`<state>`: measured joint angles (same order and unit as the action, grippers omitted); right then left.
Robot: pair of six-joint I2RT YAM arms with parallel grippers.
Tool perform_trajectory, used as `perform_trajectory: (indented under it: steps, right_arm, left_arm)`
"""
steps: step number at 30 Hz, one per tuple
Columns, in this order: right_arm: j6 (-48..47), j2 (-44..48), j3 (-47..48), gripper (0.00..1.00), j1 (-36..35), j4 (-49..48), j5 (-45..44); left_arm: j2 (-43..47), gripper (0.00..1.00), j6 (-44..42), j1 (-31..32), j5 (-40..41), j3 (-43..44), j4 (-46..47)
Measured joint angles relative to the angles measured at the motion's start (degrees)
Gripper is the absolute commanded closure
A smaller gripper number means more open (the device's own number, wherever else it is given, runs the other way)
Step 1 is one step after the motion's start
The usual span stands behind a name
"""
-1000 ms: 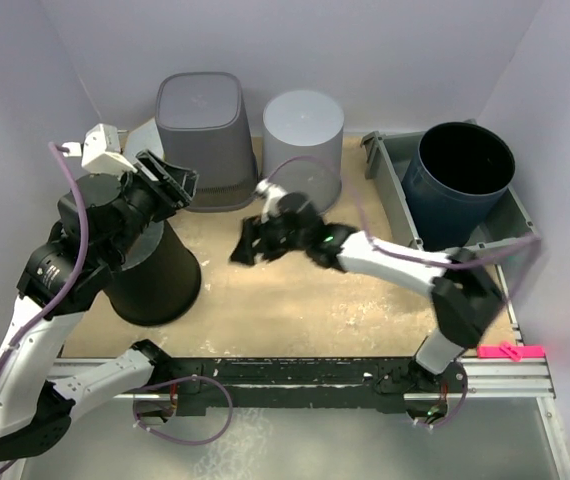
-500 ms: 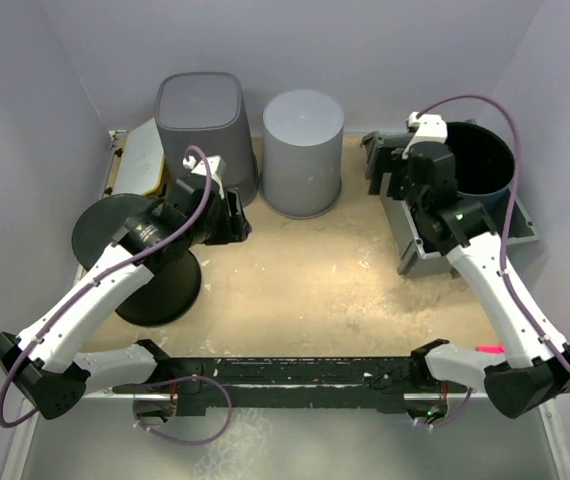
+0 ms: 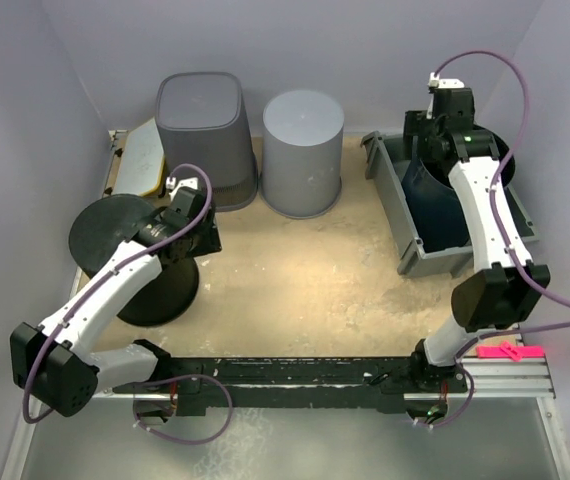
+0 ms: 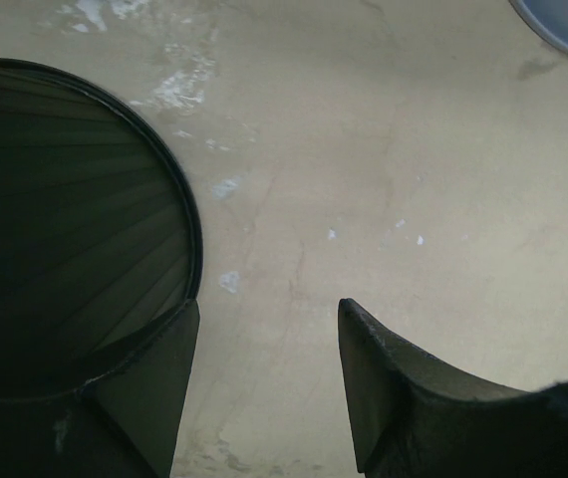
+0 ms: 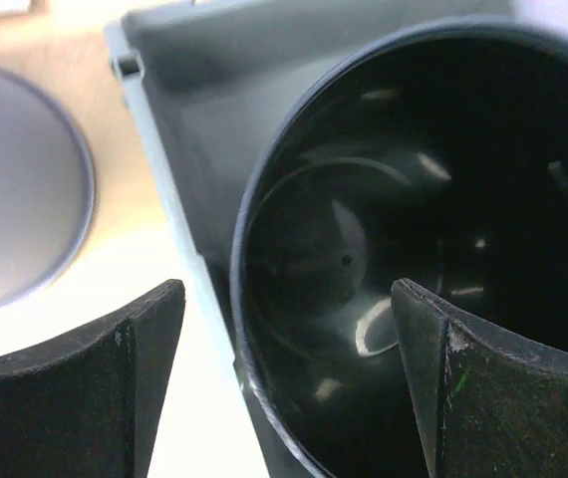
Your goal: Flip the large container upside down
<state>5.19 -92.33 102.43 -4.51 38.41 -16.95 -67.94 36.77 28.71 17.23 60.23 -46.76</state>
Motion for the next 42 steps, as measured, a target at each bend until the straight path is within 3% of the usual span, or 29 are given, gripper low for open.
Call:
perform_trajectory:
  steps: [3,9,14,15,20,29,34,42]
  right_arm:
    - [-0.7,-2.5,0.0,0.22,0.1,2.5,3.2]
    - [-1.7,-3.8,0.0,0.52,0.0,3.9,6.4]
    - [-2.1,-4.0,0.0,0.95,0.0,4.0,6.2]
    - [-2.2,-4.0,-0.1,1.0,0.0,4.0,6.1]
    - [-1.7,-4.0,-0.1,1.0,0.0,4.0,5.8]
    - [-1.3,-0.6,2.5,1.0,0.1,7.3,0.1]
    - [-1.3,8.2,5.7,1.0,0.1,6.7,0.2]
    - [0.8,24.9,11.5,1.0,0.1,1.7,9.8]
  left_arm:
    - [-0.2,0.45,-0.2,-3.4,0.2,-0.3,0.2]
    - [-1.2,0.46,-1.6,-10.6,0.1,-1.0,2.1]
    - [-2.7,0.46,-3.6,-15.3,-0.9,-1.0,3.5]
    - [-2.7,0.46,-4.0,-15.9,-1.2,-1.0,3.5]
    - [-2.4,0.45,-5.1,-16.3,-5.0,1.7,3.2]
    - [3.0,0.45,-4.5,-16.3,-14.7,14.6,3.8]
    - [4.7,0.45,-2.6,-16.3,-19.5,15.5,5.9]
    - [5.2,0.45,-0.9,-16.3,-19.7,15.5,6.6]
